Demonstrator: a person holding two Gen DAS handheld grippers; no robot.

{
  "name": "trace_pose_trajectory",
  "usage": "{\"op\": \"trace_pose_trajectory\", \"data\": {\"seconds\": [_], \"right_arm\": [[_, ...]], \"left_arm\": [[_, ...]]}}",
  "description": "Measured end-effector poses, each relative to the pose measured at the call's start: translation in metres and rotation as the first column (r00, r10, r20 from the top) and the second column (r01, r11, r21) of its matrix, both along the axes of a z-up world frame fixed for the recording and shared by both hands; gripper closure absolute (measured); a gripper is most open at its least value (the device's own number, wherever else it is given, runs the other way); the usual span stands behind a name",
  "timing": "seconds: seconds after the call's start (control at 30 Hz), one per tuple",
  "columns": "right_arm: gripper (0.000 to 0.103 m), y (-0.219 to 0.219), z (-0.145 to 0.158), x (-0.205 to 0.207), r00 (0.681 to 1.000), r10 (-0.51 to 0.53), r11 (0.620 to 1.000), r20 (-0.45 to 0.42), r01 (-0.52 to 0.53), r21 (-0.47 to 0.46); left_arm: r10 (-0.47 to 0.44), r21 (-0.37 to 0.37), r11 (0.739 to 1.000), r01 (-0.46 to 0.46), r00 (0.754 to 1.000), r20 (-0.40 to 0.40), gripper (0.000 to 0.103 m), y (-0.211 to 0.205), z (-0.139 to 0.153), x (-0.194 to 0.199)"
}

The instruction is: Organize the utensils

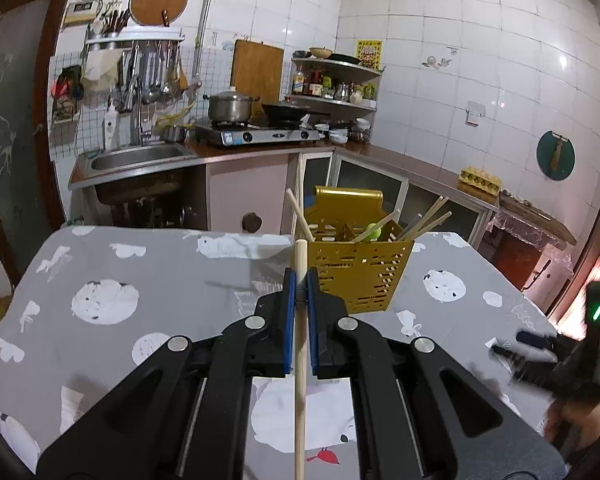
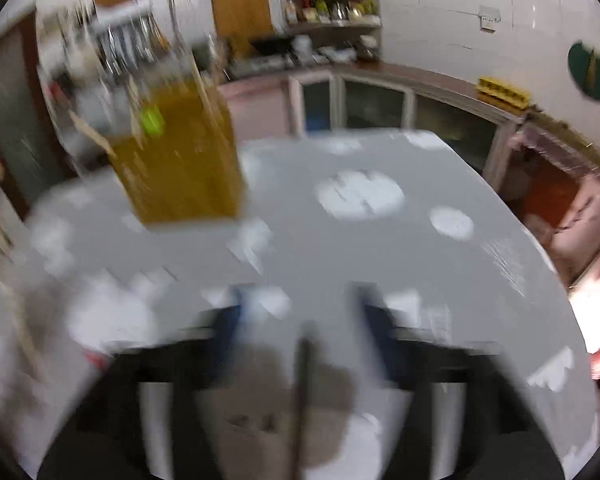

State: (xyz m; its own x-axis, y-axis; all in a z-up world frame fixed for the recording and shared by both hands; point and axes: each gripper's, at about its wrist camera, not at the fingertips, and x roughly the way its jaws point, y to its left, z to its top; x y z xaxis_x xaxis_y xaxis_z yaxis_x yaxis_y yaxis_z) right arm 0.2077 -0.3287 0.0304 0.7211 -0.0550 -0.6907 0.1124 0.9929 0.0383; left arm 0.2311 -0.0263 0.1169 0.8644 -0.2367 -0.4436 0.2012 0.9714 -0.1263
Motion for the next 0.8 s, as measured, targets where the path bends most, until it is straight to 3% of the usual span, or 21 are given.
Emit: {"op": "trace_pose_trajectory", "data": {"seconds": [0.03,0.1,0.13,0.17,0.23,0.43,0.6,0.63,0.8], "right_arm": [[0.035,0.001,-0.008,0.0,1.0,0.001,1.0,-0.008,-0.001,-0.025],[0.05,0.005,-0.026,0.004,0.999,-0.009,0.997,-0.05,0.005,-0.072],[0.068,0.004,-0.032,0.006,0.997,-0.011,0.998,-0.077,0.006,-0.068],[0.074,0.002,-0.04,0.01,0.994,-0.006,1.0,-0.11,0.003,-0.029],[0.074,-0.002,-0.044,0.012,0.992,-0.007,1.0,-0.126,0.007,0.001],[0.074,0.013,-0.047,0.017,0.988,0.003,0.999,-0.157,-0.01,-0.04],[0.086,0.009,-0.059,0.021,0.98,-0.02,1.0,-0.199,0.021,0.004],[0.093,0.007,-0.059,0.021,0.98,-0.02,1.0,-0.197,0.024,0.017],[0.093,0.002,-0.049,0.021,0.986,-0.004,0.996,-0.164,0.018,0.082]], "left_arm": [[0.0,0.002,1.0,0.0,1.0,-0.004,0.098,-0.001,-0.001,0.0],[-0.001,0.016,1.0,0.001,1.0,-0.006,0.098,-0.002,-0.002,-0.001],[0.0,0.022,1.0,0.0,1.0,-0.005,0.098,-0.002,-0.003,-0.001],[0.0,0.024,1.0,0.0,1.0,-0.006,0.098,-0.002,-0.003,-0.002],[0.001,0.023,1.0,-0.001,1.0,-0.01,0.098,-0.001,-0.004,-0.003],[0.011,0.028,1.0,-0.01,0.999,-0.035,0.098,0.0,-0.012,0.001],[0.015,0.031,0.999,-0.013,0.998,-0.055,0.098,-0.001,-0.019,0.005],[0.015,0.033,0.999,-0.013,0.998,-0.056,0.098,-0.001,-0.02,0.005],[0.009,0.033,0.999,-0.008,0.999,-0.05,0.098,-0.002,-0.016,0.007]]}}
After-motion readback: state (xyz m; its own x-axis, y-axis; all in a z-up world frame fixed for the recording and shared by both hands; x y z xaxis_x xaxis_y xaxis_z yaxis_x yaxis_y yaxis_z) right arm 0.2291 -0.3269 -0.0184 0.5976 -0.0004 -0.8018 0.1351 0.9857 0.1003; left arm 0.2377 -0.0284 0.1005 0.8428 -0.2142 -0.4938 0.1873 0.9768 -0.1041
